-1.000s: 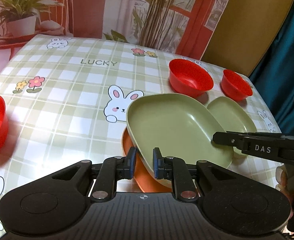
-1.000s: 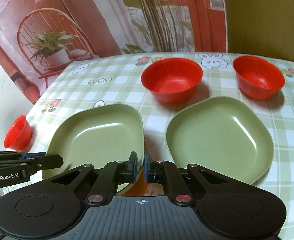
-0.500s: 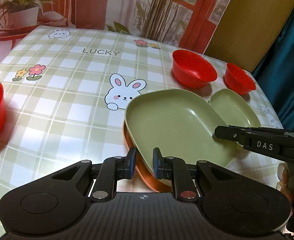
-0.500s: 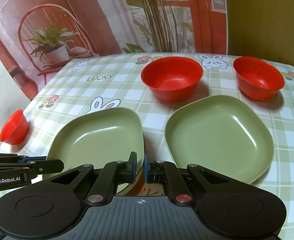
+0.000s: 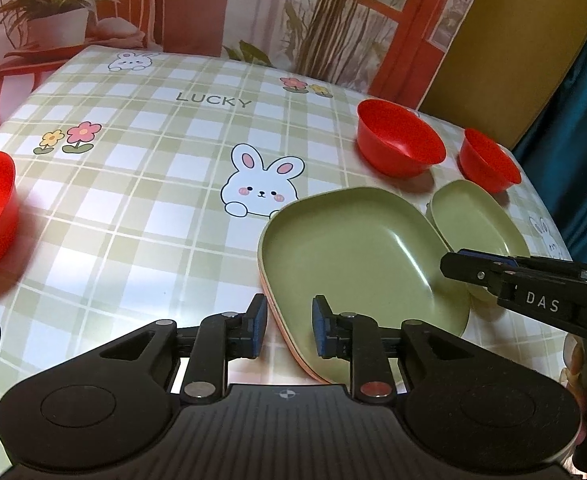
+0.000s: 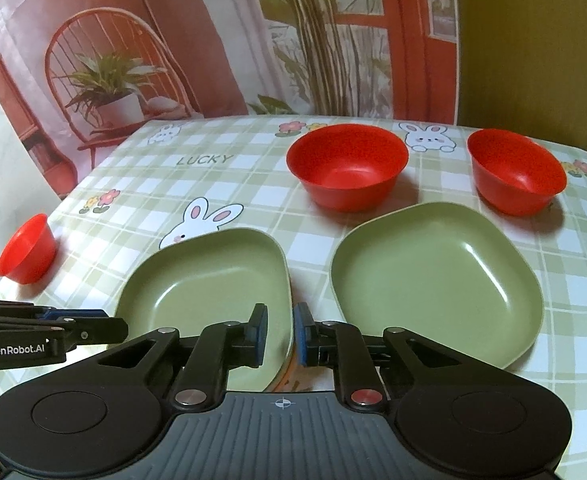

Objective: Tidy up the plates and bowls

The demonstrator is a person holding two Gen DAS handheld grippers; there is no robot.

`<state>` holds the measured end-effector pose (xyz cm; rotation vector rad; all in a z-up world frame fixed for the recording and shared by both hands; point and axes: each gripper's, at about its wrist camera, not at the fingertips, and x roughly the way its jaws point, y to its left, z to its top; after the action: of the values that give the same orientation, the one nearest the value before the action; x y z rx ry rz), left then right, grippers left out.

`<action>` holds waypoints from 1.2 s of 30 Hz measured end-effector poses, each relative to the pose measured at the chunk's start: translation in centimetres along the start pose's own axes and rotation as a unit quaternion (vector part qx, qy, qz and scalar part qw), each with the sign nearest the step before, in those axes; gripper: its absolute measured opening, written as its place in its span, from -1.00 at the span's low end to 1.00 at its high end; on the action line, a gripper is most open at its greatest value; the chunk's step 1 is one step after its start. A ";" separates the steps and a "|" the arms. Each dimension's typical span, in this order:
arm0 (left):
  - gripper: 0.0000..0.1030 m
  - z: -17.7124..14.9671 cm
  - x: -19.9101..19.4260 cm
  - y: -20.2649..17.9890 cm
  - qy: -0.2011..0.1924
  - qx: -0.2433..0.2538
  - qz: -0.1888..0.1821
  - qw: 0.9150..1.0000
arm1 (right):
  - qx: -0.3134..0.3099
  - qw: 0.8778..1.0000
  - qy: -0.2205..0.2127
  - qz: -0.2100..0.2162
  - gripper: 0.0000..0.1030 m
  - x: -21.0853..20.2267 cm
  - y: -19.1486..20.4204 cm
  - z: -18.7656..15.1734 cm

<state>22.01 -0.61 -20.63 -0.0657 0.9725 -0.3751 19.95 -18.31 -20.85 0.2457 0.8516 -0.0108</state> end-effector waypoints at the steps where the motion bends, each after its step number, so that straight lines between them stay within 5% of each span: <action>1: -0.48 0.0 0.0 0.0 0.000 -0.002 0.001 1.000 | 0.000 1.000 0.000 -0.002 -0.71 0.0 -0.1 0.0; 10: -0.41 -0.1 0.0 0.3 0.002 -0.015 0.002 1.000 | 0.015 1.000 -0.020 0.002 -0.93 -0.5 -1.1 -0.2; 24: -0.41 -0.3 0.3 0.7 0.009 -0.027 -0.010 1.000 | 0.033 0.999 -0.013 0.016 -0.97 -0.1 -1.4 -0.7; 36: -0.41 3.5 -2.6 -0.6 -0.079 0.010 -0.010 0.997 | 0.048 0.995 -0.085 -0.020 -0.79 -3.1 -5.0 1.8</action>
<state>23.40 -0.67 -16.50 -0.0860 0.8120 -0.3915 18.67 -23.88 -18.46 0.3130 0.6869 -0.1077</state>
